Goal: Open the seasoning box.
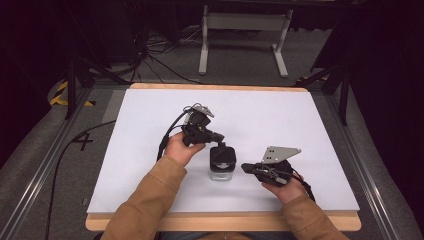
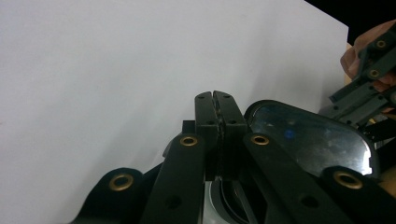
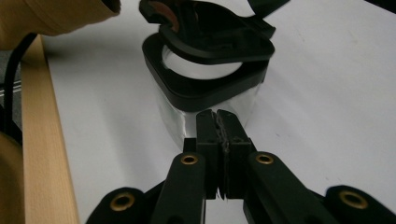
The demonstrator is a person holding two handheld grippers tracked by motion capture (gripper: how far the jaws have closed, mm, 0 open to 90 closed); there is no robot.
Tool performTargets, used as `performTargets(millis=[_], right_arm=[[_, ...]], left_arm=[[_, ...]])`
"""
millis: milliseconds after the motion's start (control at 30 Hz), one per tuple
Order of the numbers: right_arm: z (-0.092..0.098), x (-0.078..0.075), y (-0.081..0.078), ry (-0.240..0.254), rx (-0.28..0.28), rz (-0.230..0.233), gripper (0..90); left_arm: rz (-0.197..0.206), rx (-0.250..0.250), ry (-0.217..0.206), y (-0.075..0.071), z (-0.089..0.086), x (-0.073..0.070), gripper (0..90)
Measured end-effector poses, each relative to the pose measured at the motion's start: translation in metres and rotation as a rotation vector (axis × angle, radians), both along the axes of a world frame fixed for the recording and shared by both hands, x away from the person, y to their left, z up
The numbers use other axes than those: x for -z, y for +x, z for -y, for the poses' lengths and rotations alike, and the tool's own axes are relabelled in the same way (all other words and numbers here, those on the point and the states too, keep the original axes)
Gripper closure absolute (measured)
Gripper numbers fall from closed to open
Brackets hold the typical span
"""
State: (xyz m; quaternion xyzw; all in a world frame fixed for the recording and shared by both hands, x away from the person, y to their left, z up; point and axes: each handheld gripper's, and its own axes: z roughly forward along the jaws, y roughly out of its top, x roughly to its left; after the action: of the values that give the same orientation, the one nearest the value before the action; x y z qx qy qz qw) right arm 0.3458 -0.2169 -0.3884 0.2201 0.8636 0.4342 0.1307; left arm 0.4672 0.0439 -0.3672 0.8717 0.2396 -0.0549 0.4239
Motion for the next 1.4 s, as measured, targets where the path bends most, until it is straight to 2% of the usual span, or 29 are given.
performTargets(millis=[100,167,300,367,400,500,567,767,867,900,1000,1033,1067,1200,1300,1400], right_arm=[[-0.006,-0.004,-0.002,0.028,-0.017,0.002,88.7],[-0.013,-0.007,-0.005,0.045,-0.028,0.019,89.0],[-0.019,-0.010,-0.006,0.051,-0.029,0.047,89.3],[-0.021,-0.010,-0.006,0.058,-0.027,0.054,89.5],[-0.021,-0.011,-0.006,0.056,-0.023,0.054,89.5],[-0.020,-0.012,-0.006,0.062,-0.020,0.061,89.5],[-0.020,-0.015,-0.005,0.073,-0.021,0.065,89.6],[-0.021,-0.024,-0.001,0.105,-0.027,0.091,89.4],[-0.024,-0.026,0.002,0.112,-0.030,0.096,89.5],[-0.024,-0.026,0.002,0.112,-0.030,0.096,89.5],[-0.027,-0.030,0.004,0.122,-0.038,0.114,89.5],[-0.028,-0.032,0.005,0.131,-0.040,0.114,89.5],[-0.028,-0.033,0.006,0.137,-0.040,0.119,89.5],[-0.028,-0.036,0.009,0.154,-0.034,0.125,89.4],[-0.028,-0.036,0.011,0.158,-0.028,0.127,89.4],[-0.027,-0.036,0.011,0.162,-0.023,0.126,89.4]], left_arm=[[0.001,-0.002,0.000,0.000,0.000,0.000,89.5],[0.001,-0.002,-0.001,0.000,0.000,0.000,89.4],[0.016,-0.015,0.014,-0.002,0.001,-0.001,89.2],[0.036,-0.035,0.027,-0.004,0.000,-0.003,83.2],[0.037,-0.049,0.012,-0.005,-0.002,-0.004,80.5],[0.057,-0.064,-0.029,-0.009,-0.011,-0.014,80.4],[0.072,-0.056,-0.047,-0.015,-0.020,-0.023,79.8],[0.080,-0.027,-0.098,-0.043,-0.042,-0.049,78.7],[0.090,0.014,-0.081,-0.058,-0.046,-0.059,80.0],[0.090,0.014,-0.081,-0.058,-0.046,-0.059,80.5],[0.081,0.062,-0.050,-0.070,-0.045,-0.062,80.8],[0.075,0.076,-0.038,-0.073,-0.044,-0.061,80.4],[0.073,0.091,-0.010,-0.075,-0.041,-0.060,79.9],[0.055,0.117,0.069,-0.078,-0.030,-0.050,80.0],[0.036,0.129,0.086,-0.076,-0.023,-0.042,80.1],[0.052,0.112,0.092,-0.073,-0.016,-0.035,79.5]])
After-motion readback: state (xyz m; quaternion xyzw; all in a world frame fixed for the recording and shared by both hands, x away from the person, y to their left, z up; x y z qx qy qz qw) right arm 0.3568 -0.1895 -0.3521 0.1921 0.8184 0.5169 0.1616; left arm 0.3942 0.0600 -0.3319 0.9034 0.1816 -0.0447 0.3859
